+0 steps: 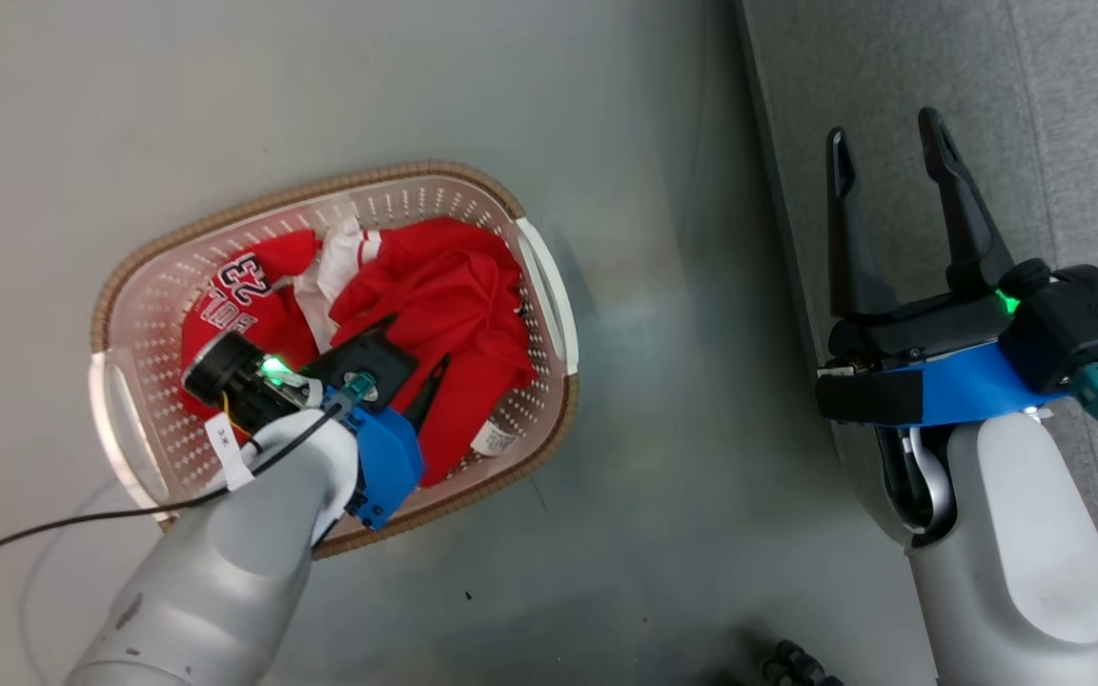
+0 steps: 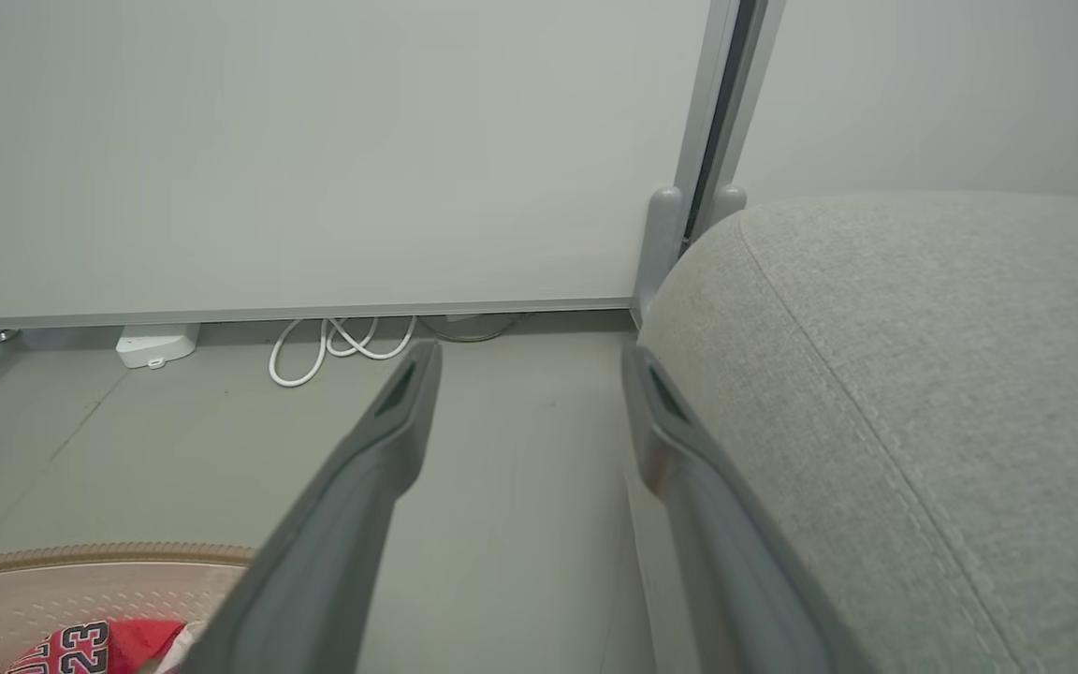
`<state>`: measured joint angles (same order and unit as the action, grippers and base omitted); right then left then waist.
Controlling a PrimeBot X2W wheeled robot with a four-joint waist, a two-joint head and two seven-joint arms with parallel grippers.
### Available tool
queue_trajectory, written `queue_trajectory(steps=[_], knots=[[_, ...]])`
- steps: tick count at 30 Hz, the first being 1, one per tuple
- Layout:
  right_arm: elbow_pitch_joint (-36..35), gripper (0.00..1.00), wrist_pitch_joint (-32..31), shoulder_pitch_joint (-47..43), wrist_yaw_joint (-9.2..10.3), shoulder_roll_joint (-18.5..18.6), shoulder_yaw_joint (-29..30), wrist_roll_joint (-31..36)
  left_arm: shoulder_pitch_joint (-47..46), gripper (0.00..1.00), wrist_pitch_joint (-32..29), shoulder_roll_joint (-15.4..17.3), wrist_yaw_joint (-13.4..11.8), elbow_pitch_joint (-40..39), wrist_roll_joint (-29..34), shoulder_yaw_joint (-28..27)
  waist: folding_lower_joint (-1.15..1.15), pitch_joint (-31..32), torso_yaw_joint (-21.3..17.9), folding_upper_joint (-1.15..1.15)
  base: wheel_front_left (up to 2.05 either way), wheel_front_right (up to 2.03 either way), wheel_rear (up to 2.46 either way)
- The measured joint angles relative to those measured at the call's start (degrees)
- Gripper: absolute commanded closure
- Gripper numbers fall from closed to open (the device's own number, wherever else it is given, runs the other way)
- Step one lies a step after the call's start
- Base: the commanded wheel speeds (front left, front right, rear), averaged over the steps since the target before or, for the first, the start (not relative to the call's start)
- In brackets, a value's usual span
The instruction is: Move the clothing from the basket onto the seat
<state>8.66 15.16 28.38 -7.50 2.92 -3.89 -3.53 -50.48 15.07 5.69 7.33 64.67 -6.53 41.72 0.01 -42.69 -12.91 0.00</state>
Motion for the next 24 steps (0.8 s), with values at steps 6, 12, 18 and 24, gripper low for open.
queue_trajectory(steps=[6, 12, 18, 24], knots=[[-1.0, 0.0, 0.0, 1.1, 0.0, 0.0, 0.1, 0.4, -3.4, 0.0, 0.0, 1.1, 0.1, 4.5, -0.5, 1.4, 0.0, -4.7, -0.7, 0.0, 0.0, 0.0, 0.0], [-2.4, 0.0, 0.0, 2.3, 0.0, 0.0, -0.2, 0.5, -5.9, 0.0, 0.0, 1.7, 0.1, 7.0, -0.8, 4.0, 0.0, -8.5, -1.3, 0.0, 0.0, 0.0, 0.0], [-3.6, 0.0, 0.0, 2.7, 0.0, 0.0, -0.3, 0.5, -7.7, 0.0, -2.7, 2.1, 0.1, 8.2, -1.1, 6.5, 0.0, -11.6, -1.7, 0.0, 0.0, 0.0, 0.0], [-4.2, 0.0, 0.0, 3.0, 0.0, 0.0, -0.4, 0.4, -8.6, 0.0, -5.5, 1.9, 0.1, 8.7, -1.3, 9.6, 0.0, -13.6, -2.2, 0.0, 0.0, 0.0, 0.0]])
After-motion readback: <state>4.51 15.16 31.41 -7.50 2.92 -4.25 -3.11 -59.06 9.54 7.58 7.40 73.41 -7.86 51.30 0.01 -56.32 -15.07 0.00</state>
